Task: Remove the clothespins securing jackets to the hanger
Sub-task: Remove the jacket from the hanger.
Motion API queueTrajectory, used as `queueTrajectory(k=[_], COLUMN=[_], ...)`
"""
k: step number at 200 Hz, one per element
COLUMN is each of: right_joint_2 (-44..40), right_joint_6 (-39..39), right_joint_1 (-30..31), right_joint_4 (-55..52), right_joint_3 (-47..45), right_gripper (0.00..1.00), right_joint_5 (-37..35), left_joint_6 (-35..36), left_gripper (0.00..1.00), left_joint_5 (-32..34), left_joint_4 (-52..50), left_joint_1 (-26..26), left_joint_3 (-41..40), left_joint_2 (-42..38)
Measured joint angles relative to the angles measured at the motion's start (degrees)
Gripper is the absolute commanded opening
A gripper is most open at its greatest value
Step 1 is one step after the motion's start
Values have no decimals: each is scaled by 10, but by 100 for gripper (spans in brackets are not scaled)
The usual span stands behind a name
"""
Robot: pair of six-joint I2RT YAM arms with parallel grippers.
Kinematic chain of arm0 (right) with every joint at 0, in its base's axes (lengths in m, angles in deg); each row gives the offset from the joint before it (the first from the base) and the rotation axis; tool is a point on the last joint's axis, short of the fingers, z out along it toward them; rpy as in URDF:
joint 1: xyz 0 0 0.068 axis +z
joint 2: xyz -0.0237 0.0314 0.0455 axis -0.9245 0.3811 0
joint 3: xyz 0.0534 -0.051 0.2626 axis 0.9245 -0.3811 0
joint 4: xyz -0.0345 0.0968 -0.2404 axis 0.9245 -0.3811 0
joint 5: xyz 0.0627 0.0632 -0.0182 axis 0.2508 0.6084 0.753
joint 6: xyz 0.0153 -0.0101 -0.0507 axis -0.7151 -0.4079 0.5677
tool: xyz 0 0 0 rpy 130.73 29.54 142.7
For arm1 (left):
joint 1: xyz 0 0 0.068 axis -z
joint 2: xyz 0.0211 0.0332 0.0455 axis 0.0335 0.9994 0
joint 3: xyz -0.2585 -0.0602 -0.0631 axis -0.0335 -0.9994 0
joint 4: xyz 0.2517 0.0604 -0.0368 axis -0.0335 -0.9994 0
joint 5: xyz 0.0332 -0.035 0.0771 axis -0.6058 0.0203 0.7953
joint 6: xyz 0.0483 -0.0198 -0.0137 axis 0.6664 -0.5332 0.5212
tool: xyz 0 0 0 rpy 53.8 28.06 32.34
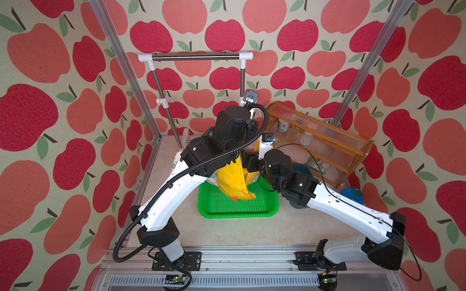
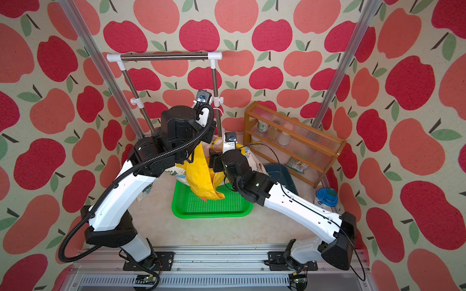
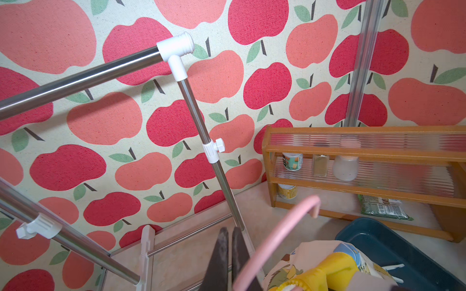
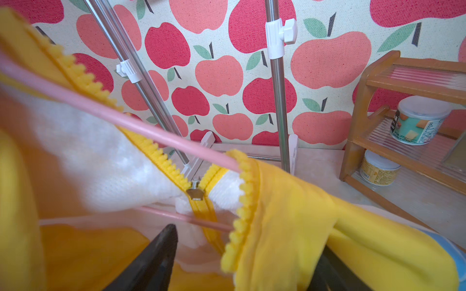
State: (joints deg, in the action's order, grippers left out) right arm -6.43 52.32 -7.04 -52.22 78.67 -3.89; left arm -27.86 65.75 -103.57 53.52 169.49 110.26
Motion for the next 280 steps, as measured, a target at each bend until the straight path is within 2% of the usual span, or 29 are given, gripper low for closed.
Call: queueTrajectory(k=[45,86,139,177,215,249,280], right_joint_2=[0,-4,-23,-34,-27,32,125], right_joint_6=[16,41,71,80,64,55,54], right_joint_1=[-29,-40,-40,-56,-92,-103,-108], right_joint_4=[-9,-19,-48,-65,-79,-81,-105], right_joint_3=[0,2,37,55,58,100,208], right_gripper=[25,0,0,0,0,0,0], right_joint_5=[-13,-20,-4,2,64,126,179], left_joint_6=[14,78,191,213,214,208,217], left_gripper=[0,0,0,0,0,0,0], left_joint_5=[-15,-3,35,30,9,-4,-4], left_joint_4=[1,14,93,96,90,70,58], left_joint_1=[15,33,27,-22,-53,-64,-70], left_joint_3=[0,-29,-105,-160,-183,-208,-208], left_joint_2=[0,-17,-71,-155,-229,-255,-262])
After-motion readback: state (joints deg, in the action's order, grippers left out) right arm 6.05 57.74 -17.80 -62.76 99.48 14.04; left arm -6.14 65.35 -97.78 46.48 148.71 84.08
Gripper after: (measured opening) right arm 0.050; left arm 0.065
